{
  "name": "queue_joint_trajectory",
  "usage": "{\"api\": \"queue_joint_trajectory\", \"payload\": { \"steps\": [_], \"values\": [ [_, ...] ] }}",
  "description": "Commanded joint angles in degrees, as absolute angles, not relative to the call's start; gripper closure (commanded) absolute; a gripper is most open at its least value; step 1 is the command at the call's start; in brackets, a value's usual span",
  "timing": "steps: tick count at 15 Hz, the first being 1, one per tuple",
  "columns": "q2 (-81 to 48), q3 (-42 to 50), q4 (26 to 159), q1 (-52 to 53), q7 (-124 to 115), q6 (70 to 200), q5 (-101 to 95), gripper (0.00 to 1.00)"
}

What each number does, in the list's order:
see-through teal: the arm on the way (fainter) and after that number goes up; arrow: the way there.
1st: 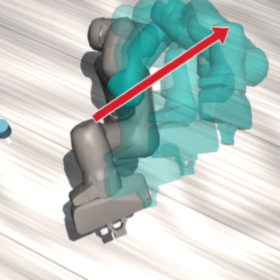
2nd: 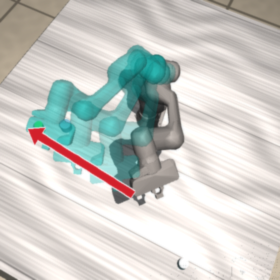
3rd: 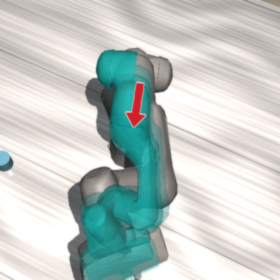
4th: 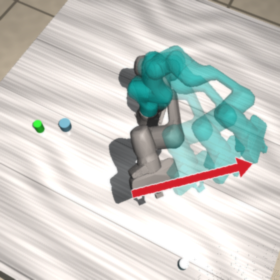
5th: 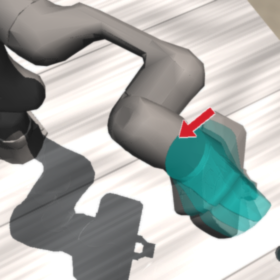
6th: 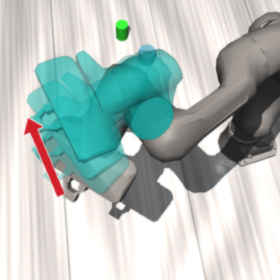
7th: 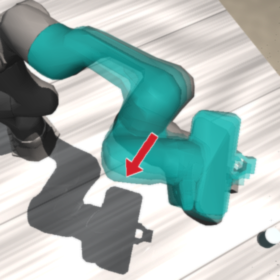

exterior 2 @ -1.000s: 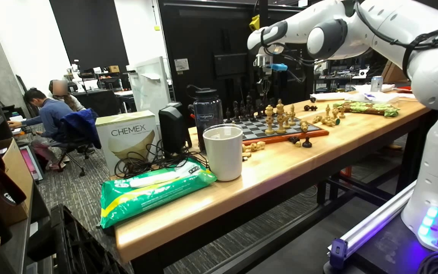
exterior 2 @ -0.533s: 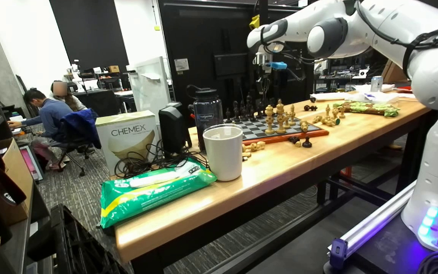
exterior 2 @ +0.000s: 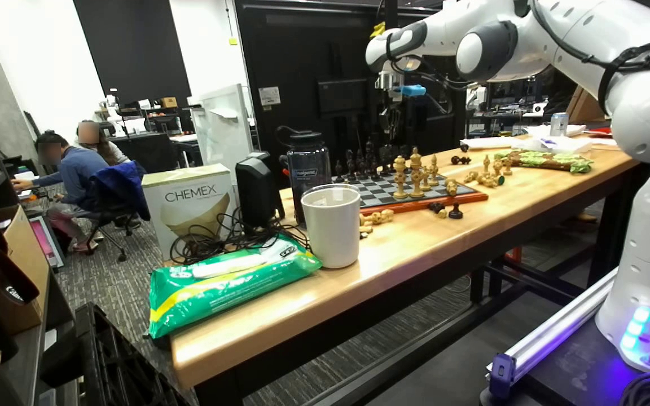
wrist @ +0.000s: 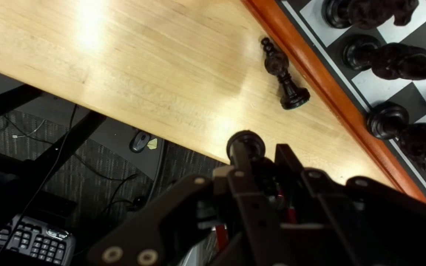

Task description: Put the dark brown chess piece on the board

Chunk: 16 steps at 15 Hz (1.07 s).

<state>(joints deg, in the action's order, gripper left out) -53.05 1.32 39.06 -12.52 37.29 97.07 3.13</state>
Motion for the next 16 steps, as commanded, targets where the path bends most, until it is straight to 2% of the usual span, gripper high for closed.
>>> {"api": "queue_joint_trajectory", "payload": {
  "steps": [1, 6, 16],
  "values": [
    [-48.09, 2.56, 43.77, -11.36, 34.96, 96.34, 1.59, 0.94],
    [-42.24, 2.70, 50.18, -10.63, 31.86, 96.66, 1.19, 0.94],
    [-24.18, 3.19, 75.10, -10.08, 20.63, 99.17, 1.28, 0.94]
  ]
}}
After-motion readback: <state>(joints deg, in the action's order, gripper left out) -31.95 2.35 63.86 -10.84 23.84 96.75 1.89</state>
